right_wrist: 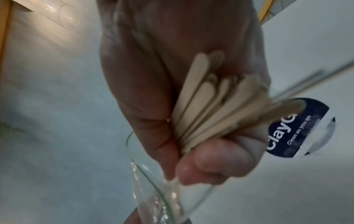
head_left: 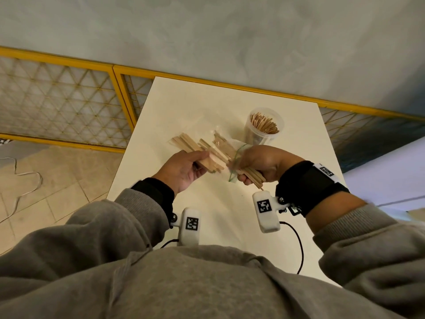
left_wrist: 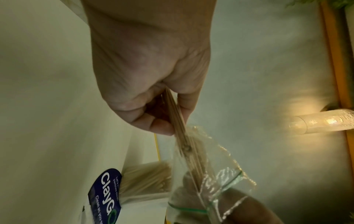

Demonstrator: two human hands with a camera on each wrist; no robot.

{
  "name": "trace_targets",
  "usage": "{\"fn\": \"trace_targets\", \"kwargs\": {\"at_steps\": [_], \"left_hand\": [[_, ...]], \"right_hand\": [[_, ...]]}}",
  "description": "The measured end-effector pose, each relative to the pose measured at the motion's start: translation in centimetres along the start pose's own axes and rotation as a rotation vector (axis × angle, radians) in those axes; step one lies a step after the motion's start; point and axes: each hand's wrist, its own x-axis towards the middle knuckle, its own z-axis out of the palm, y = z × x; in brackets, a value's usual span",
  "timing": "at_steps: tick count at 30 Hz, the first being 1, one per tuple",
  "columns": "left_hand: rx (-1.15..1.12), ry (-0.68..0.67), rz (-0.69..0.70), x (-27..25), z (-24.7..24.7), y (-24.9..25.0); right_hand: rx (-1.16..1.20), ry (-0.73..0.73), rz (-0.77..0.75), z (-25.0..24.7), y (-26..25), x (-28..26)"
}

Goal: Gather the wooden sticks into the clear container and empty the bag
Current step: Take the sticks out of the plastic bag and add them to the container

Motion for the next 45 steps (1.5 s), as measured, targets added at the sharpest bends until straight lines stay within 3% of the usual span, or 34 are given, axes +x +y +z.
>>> {"fn": "trace_targets", "kwargs": {"at_steps": [3, 8, 12, 17, 19, 21, 25, 27, 29, 32, 36, 41, 43, 45], "left_hand": [[-0.037, 0.004, -0.003, 0.6, 0.2, 0.3], [0.197, -0.117, -0.01, 0.7, 2.6, -0.6], [0.216, -0.127, 0.0, 1.3, 3.4, -0.9], [-0.162, 0.117, 0.012, 3.0, 1.9, 0.7], [-0.312, 0.221, -0.003, 3.6, 0.3, 1.6], [-0.348, 0.272, -0.004, 4.0, -1.1, 2.0], [-0.315, 0.269, -0.015, 4.1, -2.1, 1.5], [-0.292, 0.255, -0.022, 3.9, -2.3, 1.1], [-0.259, 0.244, -0.03, 3.6, -2.5, 0.6], [-0.198, 0.245, -0.033, 3.0, -3.1, 0.6], [-0.193, 0.287, -0.016, 2.7, -4.6, 1.6], [-0.218, 0.291, -0.018, 3.1, -5.8, 1.6], [-0.218, 0.288, -0.037, 3.2, -5.8, 1.0], [-0.218, 0.284, -0.053, 3.3, -5.5, 0.6]], "right_hand": [[-0.028, -0.019, 0.001, -0.8, 0.4, 0.0], [0.14, -0.099, -0.016, -0.8, 1.2, 0.7], [0.228, -0.03, -0.009, -1.0, 1.9, 1.5], [0.111, -0.034, 0.028, -2.8, 3.3, -0.1], [0.133, 0.027, 0.008, -4.4, 4.0, -1.1], [0.253, 0.179, -0.118, -6.6, 3.8, -1.7], [0.662, 0.518, -0.592, -10.8, 0.2, -1.5], [0.687, 0.602, -0.803, -11.8, -2.1, -0.5], [0.595, 0.677, -0.91, -12.1, -3.6, 1.2], [0.479, 0.742, -0.853, -11.5, -4.4, 4.8], [0.266, 0.88, -0.581, -11.4, -3.4, 8.3], [-0.055, 0.972, -0.502, -11.1, -2.0, 9.6], [-0.262, 0.927, -0.415, -11.0, -1.8, 9.9], [-0.535, 0.778, -0.26, -10.9, -1.5, 10.3]]}}
